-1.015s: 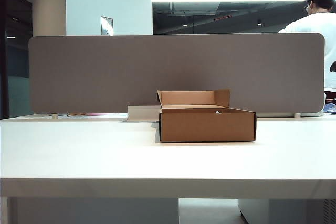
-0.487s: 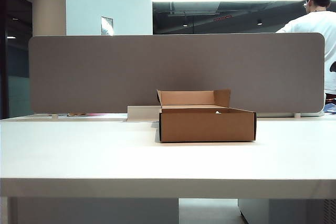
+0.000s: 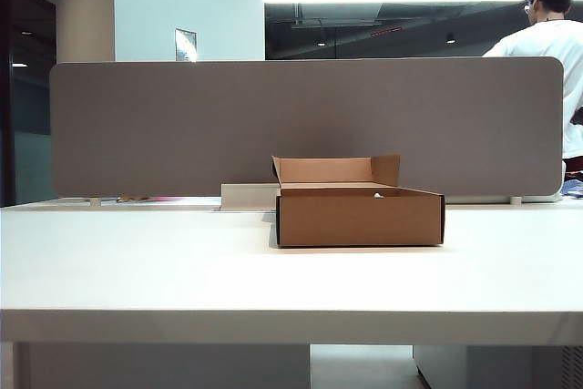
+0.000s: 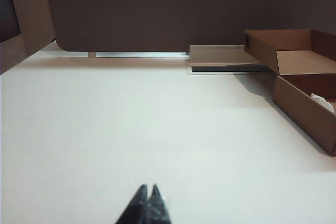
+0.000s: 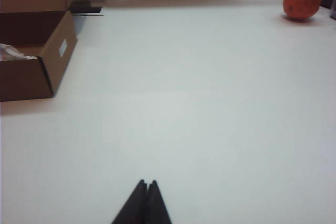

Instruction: Pick up all the paper balls on the table and put them in the paper box.

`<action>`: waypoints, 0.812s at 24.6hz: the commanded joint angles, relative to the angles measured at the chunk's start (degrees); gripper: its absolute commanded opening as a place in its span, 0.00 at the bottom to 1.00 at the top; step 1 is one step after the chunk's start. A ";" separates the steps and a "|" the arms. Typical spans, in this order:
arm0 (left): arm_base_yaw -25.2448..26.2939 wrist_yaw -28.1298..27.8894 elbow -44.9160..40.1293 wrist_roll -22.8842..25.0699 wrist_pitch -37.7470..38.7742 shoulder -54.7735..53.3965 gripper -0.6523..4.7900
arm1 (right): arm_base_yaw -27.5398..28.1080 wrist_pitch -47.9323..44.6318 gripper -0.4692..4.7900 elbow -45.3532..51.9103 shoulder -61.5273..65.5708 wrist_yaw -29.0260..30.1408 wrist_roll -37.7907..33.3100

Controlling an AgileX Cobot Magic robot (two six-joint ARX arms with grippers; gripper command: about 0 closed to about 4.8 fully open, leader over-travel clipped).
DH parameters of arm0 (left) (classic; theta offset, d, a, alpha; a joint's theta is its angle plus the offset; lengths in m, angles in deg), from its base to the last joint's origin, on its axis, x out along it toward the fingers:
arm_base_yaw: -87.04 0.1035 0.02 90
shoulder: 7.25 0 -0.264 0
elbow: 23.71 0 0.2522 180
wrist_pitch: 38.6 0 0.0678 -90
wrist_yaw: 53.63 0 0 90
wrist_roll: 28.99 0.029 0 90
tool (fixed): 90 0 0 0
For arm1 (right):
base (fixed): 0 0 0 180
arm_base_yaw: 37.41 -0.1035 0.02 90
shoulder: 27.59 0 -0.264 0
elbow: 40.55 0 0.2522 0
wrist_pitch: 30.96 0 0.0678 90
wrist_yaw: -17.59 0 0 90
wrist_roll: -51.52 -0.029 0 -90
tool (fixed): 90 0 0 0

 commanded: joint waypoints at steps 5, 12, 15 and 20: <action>-0.07 0.02 0.17 -0.15 -0.59 -0.02 0.11 | 0.07 -0.11 0.09 0.33 -0.11 4.33 -0.92; -0.04 0.02 0.17 -0.15 -0.57 -0.02 0.11 | 0.07 -0.11 0.09 0.33 -0.11 4.31 -0.92; -0.07 0.02 0.17 -0.17 -0.59 -0.02 0.11 | 0.07 -0.11 0.09 0.33 -0.11 4.33 -0.92; -0.04 0.02 0.17 -0.17 -0.57 -0.02 0.11 | 0.07 -0.11 0.09 0.33 -0.11 4.33 -0.92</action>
